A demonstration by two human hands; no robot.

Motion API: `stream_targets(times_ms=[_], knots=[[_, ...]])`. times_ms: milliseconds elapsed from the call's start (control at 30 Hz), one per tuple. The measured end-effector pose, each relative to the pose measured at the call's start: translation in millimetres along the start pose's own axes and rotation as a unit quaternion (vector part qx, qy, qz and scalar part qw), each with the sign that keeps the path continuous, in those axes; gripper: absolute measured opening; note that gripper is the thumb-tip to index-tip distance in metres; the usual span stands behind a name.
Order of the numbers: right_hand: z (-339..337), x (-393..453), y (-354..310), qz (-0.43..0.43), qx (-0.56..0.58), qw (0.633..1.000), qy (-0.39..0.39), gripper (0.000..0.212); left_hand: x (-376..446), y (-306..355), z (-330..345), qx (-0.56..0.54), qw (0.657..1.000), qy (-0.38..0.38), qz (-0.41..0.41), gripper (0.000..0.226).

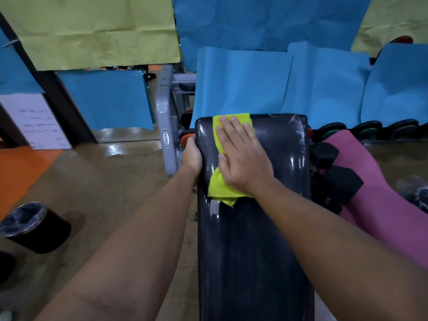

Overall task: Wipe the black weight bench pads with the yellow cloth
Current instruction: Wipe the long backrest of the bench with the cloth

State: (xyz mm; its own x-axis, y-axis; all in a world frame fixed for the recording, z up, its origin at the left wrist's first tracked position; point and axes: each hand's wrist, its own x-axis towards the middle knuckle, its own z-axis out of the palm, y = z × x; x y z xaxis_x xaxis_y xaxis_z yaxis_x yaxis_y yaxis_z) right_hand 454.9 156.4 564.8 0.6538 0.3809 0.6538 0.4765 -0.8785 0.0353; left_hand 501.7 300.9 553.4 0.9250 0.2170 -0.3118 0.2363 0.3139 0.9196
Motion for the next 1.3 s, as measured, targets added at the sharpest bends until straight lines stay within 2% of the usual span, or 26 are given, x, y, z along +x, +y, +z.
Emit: stream_targets(times_ms=[67, 200, 300, 433, 500, 633, 733, 867, 1033, 1167, 1233, 1300], knots=[[-2.6, -6.8, 15.6, 0.033, 0.002, 0.999, 0.022, 0.063, -4.9, 1.1, -1.1, 0.007, 1.0, 0.0, -0.005, 0.048], [2.5, 16.6, 9.3, 0.145, -0.015, 0.988, 0.054, 0.061, -12.7, 2.3, 0.1, -0.001, 0.999, -0.037, -0.007, 0.04], [6.5, 15.4, -13.1, 0.087, -0.001, 0.996, 0.031, 0.066, -9.9, 0.7, -2.4, -0.025, 0.998, -0.049, 0.0, 0.043], [0.5, -9.3, 6.4, -0.011, -0.006, 1.0, 0.005, 0.067, -20.4, -23.0, -15.6, -0.006, 0.997, -0.075, -0.012, 0.06], [0.1, -10.1, 16.0, 0.011, -0.006, 1.0, 0.022, 0.065, -31.3, -36.0, -22.0, -0.019, 0.995, -0.09, -0.024, 0.061], [7.8, 22.2, -1.7, 0.111, -0.01, 0.993, 0.044, 0.064, -37.1, -42.3, -23.7, -0.044, 0.991, -0.119, -0.044, 0.06], [5.8, 26.4, -18.2, 0.075, -0.009, 0.997, 0.016, 0.066, -39.3, -39.2, -22.0, -0.051, 0.992, -0.109, -0.048, 0.059], [-1.0, -0.5, -0.4, 0.015, -0.001, 1.0, 0.007, 0.061, -36.0, -41.1, -20.6, -0.064, 0.994, -0.078, -0.043, 0.058], [1.3, 26.6, -2.4, 0.13, -0.018, 0.991, 0.037, 0.059, -37.0, -43.5, -21.2, -0.059, 0.992, -0.095, -0.065, 0.053], [8.9, 20.2, -37.9, 0.01, -0.011, 1.0, -0.006, 0.061, -31.6, -39.1, -21.0, -0.061, 0.995, -0.051, -0.054, 0.042], [5.7, 7.9, -31.1, -0.05, -0.006, 0.999, -0.016, 0.059, -26.7, -41.9, -20.3, -0.084, 0.995, -0.041, -0.04, 0.04], [2.9, 2.3, -16.6, -0.065, -0.003, 0.998, -0.011, 0.057, -30.3, -40.3, -15.7, -0.074, 0.995, -0.049, -0.041, 0.039]])
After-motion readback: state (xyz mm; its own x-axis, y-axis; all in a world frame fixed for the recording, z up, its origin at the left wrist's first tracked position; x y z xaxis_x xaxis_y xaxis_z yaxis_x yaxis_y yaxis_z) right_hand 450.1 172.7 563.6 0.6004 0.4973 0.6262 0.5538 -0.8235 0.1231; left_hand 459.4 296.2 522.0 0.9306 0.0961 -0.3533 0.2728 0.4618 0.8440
